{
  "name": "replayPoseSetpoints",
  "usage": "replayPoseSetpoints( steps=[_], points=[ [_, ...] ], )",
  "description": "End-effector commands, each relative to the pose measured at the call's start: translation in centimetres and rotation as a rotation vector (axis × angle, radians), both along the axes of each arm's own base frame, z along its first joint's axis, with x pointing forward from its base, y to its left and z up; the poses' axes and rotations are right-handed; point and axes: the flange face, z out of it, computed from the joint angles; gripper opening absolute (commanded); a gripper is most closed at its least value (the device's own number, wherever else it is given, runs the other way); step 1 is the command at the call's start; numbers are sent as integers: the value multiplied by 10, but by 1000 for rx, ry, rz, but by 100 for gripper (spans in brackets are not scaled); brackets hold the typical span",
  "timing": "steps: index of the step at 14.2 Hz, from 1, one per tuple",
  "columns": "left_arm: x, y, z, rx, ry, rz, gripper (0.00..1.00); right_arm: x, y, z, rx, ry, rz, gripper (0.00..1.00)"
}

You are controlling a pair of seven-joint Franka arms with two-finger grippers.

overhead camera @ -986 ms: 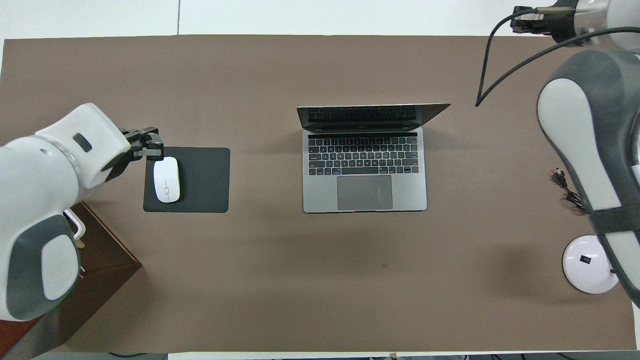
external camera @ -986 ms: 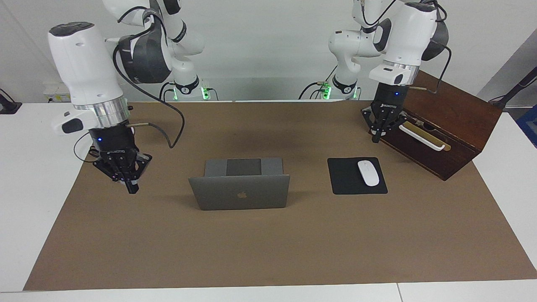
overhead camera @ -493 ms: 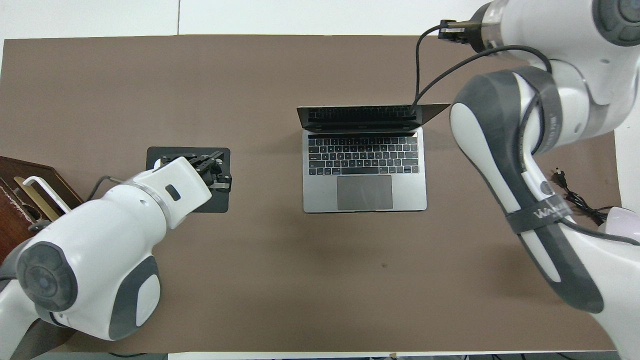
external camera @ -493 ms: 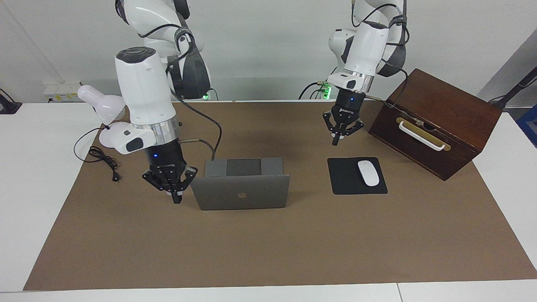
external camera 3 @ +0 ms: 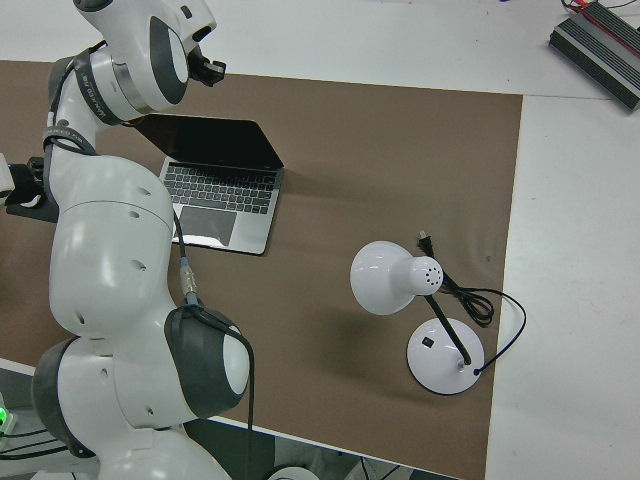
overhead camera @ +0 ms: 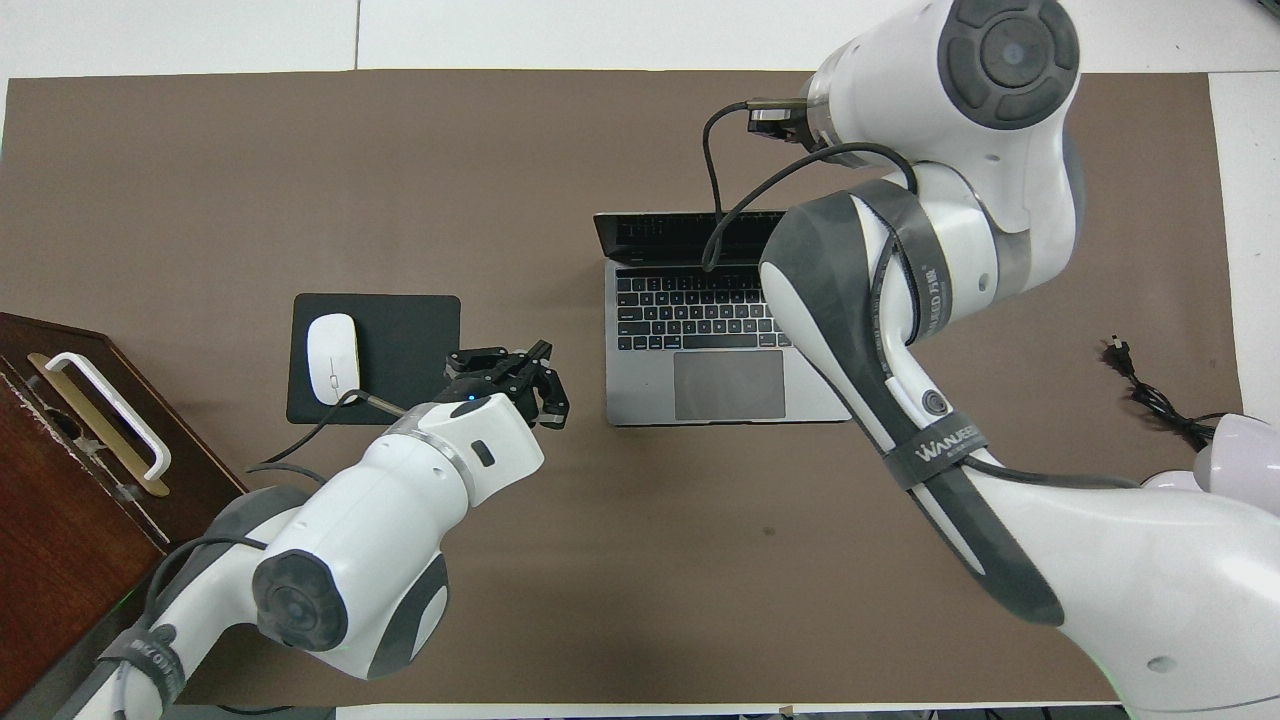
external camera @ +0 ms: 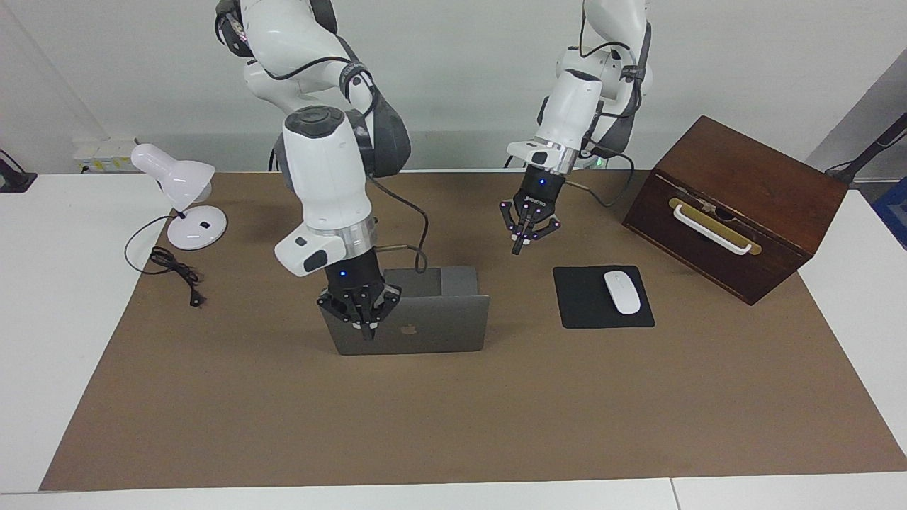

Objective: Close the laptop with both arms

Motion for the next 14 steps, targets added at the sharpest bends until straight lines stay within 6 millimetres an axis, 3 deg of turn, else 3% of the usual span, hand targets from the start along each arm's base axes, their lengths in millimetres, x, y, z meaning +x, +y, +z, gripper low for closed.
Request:
replayPoseSetpoints(
  steps=[1,3,4,9,14],
  points=[
    [-1,-12,-25,-19,-15,-4,0,0,2,0,-2,45,-23,0],
    [-5,-26,-43,-22,-29,-27,0,-4,5,-7,15,80,-25,0],
    [-9,-34,-62,-30,-47,-40,0,-7,6,-13,3,107,-17,0],
    [-17,-47,-115,-29,-66,-62,0,-15,6,-27,17,168,-16,0],
    [-21,-61,-128,-18,-54,-87,0,-22,3,-32,28,231,-2,0]
  ],
)
